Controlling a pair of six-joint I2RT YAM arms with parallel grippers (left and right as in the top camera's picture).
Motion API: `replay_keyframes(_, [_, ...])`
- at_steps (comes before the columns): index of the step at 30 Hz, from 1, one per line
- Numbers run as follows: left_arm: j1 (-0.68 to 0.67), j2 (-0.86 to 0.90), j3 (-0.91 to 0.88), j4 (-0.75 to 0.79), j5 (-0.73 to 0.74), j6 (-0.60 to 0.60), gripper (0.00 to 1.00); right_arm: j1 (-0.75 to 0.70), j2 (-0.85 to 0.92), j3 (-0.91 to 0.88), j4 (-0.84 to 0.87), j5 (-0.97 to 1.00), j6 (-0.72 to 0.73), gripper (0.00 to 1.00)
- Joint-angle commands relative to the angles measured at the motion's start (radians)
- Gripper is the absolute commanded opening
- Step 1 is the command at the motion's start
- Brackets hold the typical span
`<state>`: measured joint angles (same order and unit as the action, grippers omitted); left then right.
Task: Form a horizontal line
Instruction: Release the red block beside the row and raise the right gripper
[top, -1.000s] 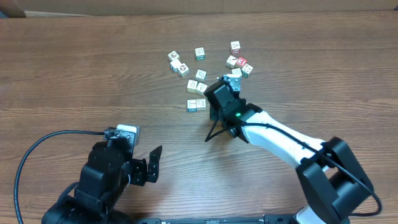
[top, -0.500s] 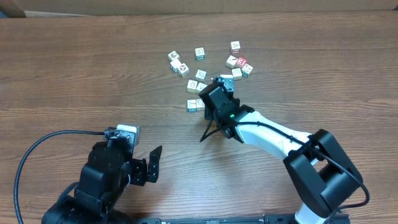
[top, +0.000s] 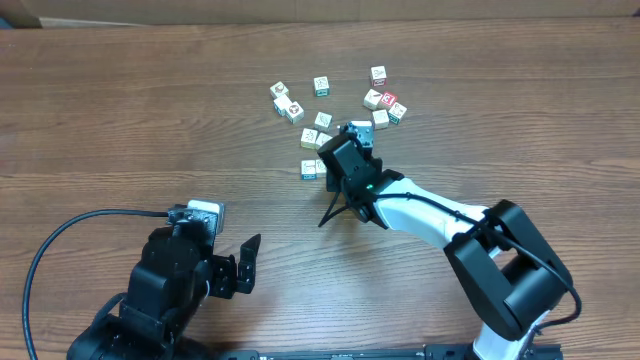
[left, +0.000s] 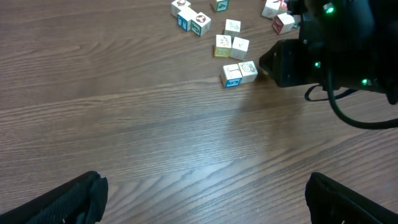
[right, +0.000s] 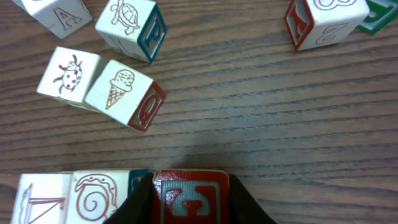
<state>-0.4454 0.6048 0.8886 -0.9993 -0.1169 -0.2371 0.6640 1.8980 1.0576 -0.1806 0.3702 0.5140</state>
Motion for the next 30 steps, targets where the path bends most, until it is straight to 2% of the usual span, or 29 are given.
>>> replay_keyframes(1, [-0.006,-0.007,-0.004,0.002,-0.013,-0.014,1.0,0.005,0.018,-0.004,0.016,0.01,-0.016,0.2])
replay_keyframes(18, [-0.006,-0.007,-0.004,0.002,-0.013,-0.014,1.0,0.005,0.044,-0.004,0.039,-0.016,-0.017,0.25])
replay_keyframes(30, [-0.006,-0.007,-0.004,0.002,-0.013,-0.014,1.0,0.005,0.044,-0.004,0.045,-0.024,-0.017,0.36])
